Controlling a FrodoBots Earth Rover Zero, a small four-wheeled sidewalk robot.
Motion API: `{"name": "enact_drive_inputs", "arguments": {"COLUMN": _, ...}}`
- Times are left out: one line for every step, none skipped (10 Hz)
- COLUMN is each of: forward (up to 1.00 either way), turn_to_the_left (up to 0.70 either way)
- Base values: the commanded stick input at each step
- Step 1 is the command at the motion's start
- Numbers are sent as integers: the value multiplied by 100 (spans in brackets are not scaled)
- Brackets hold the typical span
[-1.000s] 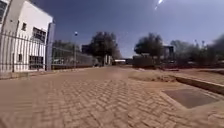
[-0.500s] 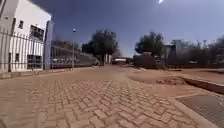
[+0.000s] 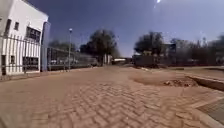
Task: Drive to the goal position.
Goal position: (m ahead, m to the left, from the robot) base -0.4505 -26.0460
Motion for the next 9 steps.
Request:
{"name": "enact_drive_inputs", "arguments": {"forward": 100, "turn_to_the_left": 0}}
{"name": "enact_drive_inputs", "arguments": {"forward": 100, "turn_to_the_left": 0}}
{"name": "enact_drive_inputs", "arguments": {"forward": 100, "turn_to_the_left": 0}}
{"name": "enact_drive_inputs", "arguments": {"forward": 100, "turn_to_the_left": 0}}
{"name": "enact_drive_inputs", "arguments": {"forward": 100, "turn_to_the_left": 0}}
{"name": "enact_drive_inputs", "arguments": {"forward": 100, "turn_to_the_left": 0}}
{"name": "enact_drive_inputs", "arguments": {"forward": 100, "turn_to_the_left": 0}}
{"name": "enact_drive_inputs", "arguments": {"forward": 100, "turn_to_the_left": 0}}
{"name": "enact_drive_inputs", "arguments": {"forward": 100, "turn_to_the_left": 0}}
